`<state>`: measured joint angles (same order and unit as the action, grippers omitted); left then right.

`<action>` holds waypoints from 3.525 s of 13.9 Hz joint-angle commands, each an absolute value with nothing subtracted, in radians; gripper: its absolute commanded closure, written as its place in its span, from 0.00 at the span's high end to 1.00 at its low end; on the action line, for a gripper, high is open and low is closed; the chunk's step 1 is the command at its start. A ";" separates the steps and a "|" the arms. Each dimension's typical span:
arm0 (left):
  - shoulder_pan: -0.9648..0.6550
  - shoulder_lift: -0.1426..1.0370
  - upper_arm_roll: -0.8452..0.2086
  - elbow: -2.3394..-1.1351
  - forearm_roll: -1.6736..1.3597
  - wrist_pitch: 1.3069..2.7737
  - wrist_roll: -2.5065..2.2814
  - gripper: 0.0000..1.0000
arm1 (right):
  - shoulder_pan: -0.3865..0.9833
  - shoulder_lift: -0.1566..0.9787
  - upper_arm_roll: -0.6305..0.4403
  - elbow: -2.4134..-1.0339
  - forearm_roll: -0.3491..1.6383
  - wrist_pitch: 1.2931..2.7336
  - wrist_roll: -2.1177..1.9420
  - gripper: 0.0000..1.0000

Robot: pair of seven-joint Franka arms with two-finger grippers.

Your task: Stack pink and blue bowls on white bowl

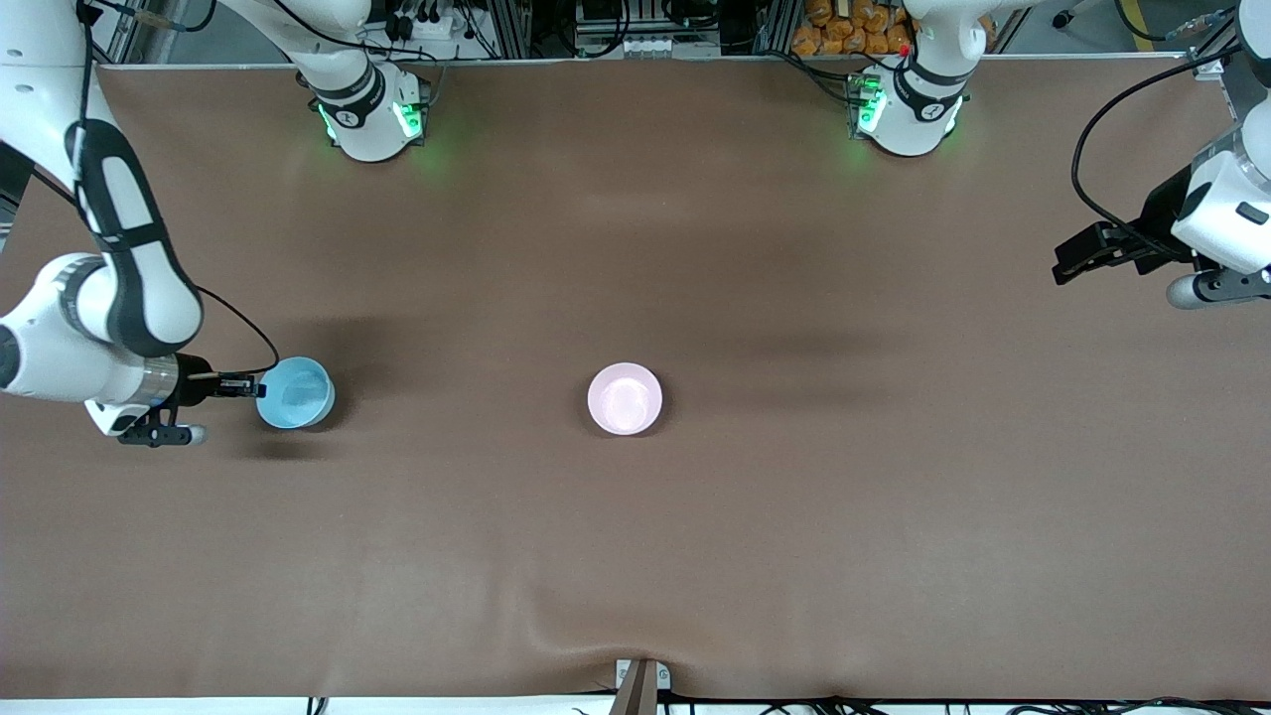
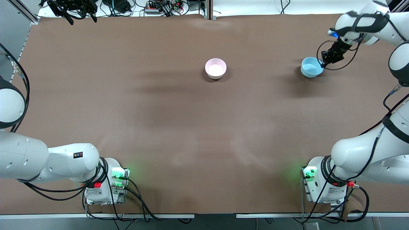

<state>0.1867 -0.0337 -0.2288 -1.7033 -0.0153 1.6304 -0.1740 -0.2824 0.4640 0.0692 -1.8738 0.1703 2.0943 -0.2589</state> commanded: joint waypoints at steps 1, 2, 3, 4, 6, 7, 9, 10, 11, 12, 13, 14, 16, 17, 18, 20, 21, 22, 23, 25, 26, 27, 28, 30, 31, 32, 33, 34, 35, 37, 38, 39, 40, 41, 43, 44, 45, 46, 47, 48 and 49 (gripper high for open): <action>0.201 -0.046 -0.233 -1.707 -0.037 1.631 -0.147 1.00 | -0.226 0.398 0.072 -1.851 0.205 2.029 -0.165 0.00; 0.201 -0.046 -0.233 -1.707 -0.037 1.631 -0.147 1.00 | -0.184 0.385 0.072 -1.852 0.222 2.026 -0.076 0.00; 0.201 -0.046 -0.235 -1.707 -0.037 1.631 -0.147 1.00 | -0.135 0.368 0.072 -1.853 0.227 2.026 0.024 0.00; 0.199 -0.046 -0.238 -1.707 -0.037 1.631 -0.147 1.00 | -0.077 0.358 0.074 -1.852 0.236 2.026 0.138 0.00; 0.199 -0.046 -0.241 -1.707 -0.038 1.631 -0.147 1.00 | 0.029 0.353 0.074 -1.844 0.277 2.026 0.340 0.00; 0.201 -0.046 -0.241 -1.707 -0.037 1.631 -0.147 1.00 | 0.099 0.354 0.071 -1.833 0.297 2.036 0.426 0.00; 0.199 -0.046 -0.242 -1.707 -0.037 1.631 -0.147 1.00 | 0.187 0.373 0.069 -1.761 0.296 2.031 0.608 0.00; 0.199 -0.048 -0.242 -1.707 -0.038 1.631 -0.146 1.00 | 0.234 0.406 0.069 -1.711 0.296 2.028 0.685 0.00; 0.199 -0.048 -0.242 -1.707 -0.038 1.629 -0.146 1.00 | 0.273 0.444 0.069 -1.651 0.293 2.026 0.734 0.00; 0.199 -0.048 -0.242 -1.707 -0.038 1.631 -0.146 1.00 | 0.300 0.484 0.069 -1.596 0.299 2.025 0.777 0.00; 0.198 -0.048 -0.242 -1.706 -0.038 1.631 -0.146 1.00 | 0.326 0.527 0.069 -1.536 0.299 2.022 0.825 0.00; 0.195 -0.048 -0.242 -1.706 -0.038 1.631 -0.146 1.00 | 0.363 0.582 0.069 -1.464 0.299 2.016 0.877 0.00; 0.195 -0.048 -0.242 -1.707 -0.038 1.629 -0.146 1.00 | 0.420 0.699 0.069 -1.296 0.291 1.959 0.972 0.00; 0.195 -0.048 -0.242 -1.707 -0.038 1.629 -0.146 1.00 | 0.431 0.731 0.068 -1.260 0.290 1.962 0.977 0.00; 0.195 -0.048 -0.242 -1.707 -0.038 1.629 -0.146 1.00 | 0.437 0.736 0.067 -1.259 0.290 1.967 0.976 0.00; 0.198 -0.049 -0.242 -1.707 -0.038 1.629 -0.146 1.00 | 0.458 0.738 0.069 -1.261 0.296 1.967 0.980 0.00; 0.198 -0.051 -0.242 -1.707 -0.038 1.629 -0.146 1.00 | 0.489 0.736 0.068 -1.261 0.293 1.965 0.982 0.00; 0.199 -0.051 -0.242 -1.707 -0.038 1.628 -0.146 1.00 | 0.491 0.733 0.067 -1.264 0.299 1.964 0.988 0.00; 0.199 -0.051 -0.242 -1.707 -0.038 1.628 -0.146 1.00 | 0.506 0.735 0.067 -1.278 0.296 1.974 0.988 0.00; 0.201 -0.051 -0.242 -1.707 -0.038 1.628 -0.146 1.00 | 0.525 0.733 0.067 -1.327 0.293 2.037 0.983 0.00; 0.201 -0.051 -0.242 -1.707 -0.038 1.628 -0.146 1.00 | 0.528 0.733 0.067 -1.342 0.288 2.042 0.985 0.00; 0.201 -0.051 -0.242 -1.707 -0.038 1.628 -0.146 1.00 | 0.528 0.733 0.067 -1.351 0.285 2.046 0.982 0.00; 0.201 -0.051 -0.242 -1.707 -0.038 1.628 -0.146 1.00 | 0.528 0.733 0.066 -1.370 0.284 2.060 0.977 0.00; 0.201 -0.052 -0.242 -1.707 -0.038 1.628 -0.144 1.00 | 0.525 0.724 0.067 -1.410 0.282 2.080 0.960 0.00; 0.201 -0.052 -0.242 -1.707 -0.038 1.628 -0.144 1.00 | 0.525 0.723 0.067 -1.416 0.282 2.089 0.960 0.00; 0.201 -0.052 -0.242 -1.707 -0.038 1.628 -0.144 1.00 | 0.525 0.724 0.067 -1.417 0.282 2.101 0.959 0.00; 0.201 -0.054 -0.242 -1.707 -0.038 1.628 -0.144 1.00 | 0.523 0.729 0.067 -1.419 0.282 2.123 0.959 0.00; 0.201 -0.055 -0.242 -1.707 -0.038 1.628 -0.144 1.00 | 0.525 0.730 0.067 -1.433 0.282 2.147 0.957 0.00; 0.201 -0.055 -0.242 -1.707 -0.038 1.626 -0.144 1.00 | 0.525 0.730 0.067 -1.446 0.282 2.170 0.957 0.00; 0.201 -0.055 -0.242 -1.707 -0.038 1.626 -0.144 1.00 | 0.535 0.727 0.067 -1.460 0.282 2.169 0.957 0.00; 0.201 -0.055 -0.242 -1.707 -0.038 1.626 -0.143 1.00 | 0.538 0.726 0.066 -1.471 0.281 2.172 0.957 0.00; 0.201 -0.055 -0.242 -1.707 -0.038 1.625 -0.143 1.00 | 0.541 0.726 0.066 -1.473 0.281 2.172 0.957 0.00; 0.201 -0.057 -0.242 -1.707 -0.038 1.624 -0.143 1.00 | 0.535 0.726 0.067 -1.471 0.282 2.171 0.962 0.06; 0.201 -0.057 -0.242 -1.707 -0.038 1.624 -0.143 1.00 | 0.528 0.726 0.067 -1.463 0.287 2.163 0.971 0.94; 0.201 -0.057 -0.242 -1.706 -0.038 1.624 -0.143 1.00 | 0.526 0.723 0.067 -1.453 0.288 2.157 0.966 1.00; 0.201 -0.057 -0.242 -1.704 -0.038 1.626 -0.143 1.00 | 0.528 0.712 0.069 -1.450 0.291 2.139 0.966 1.00; 0.201 -0.055 -0.242 -1.701 -0.038 1.625 -0.143 1.00 | 0.526 0.697 0.069 -1.439 0.293 2.105 0.969 1.00; 0.198 -0.052 -0.242 -1.698 -0.038 1.626 -0.143 1.00 | 0.526 0.687 0.066 -1.419 0.293 2.067 0.976 1.00; 0.198 -0.051 -0.242 -1.698 -0.038 1.626 -0.143 1.00 | 0.517 0.678 0.064 -1.392 0.291 2.022 0.976 1.00; 0.198 -0.051 -0.242 -1.698 -0.038 1.626 -0.143 1.00 | 0.499 0.670 0.064 -1.359 0.288 1.970 0.973 1.00; 0.195 -0.051 -0.242 -1.698 -0.038 1.626 -0.143 1.00 | 0.471 0.667 0.063 -1.321 0.284 1.909 0.968 1.00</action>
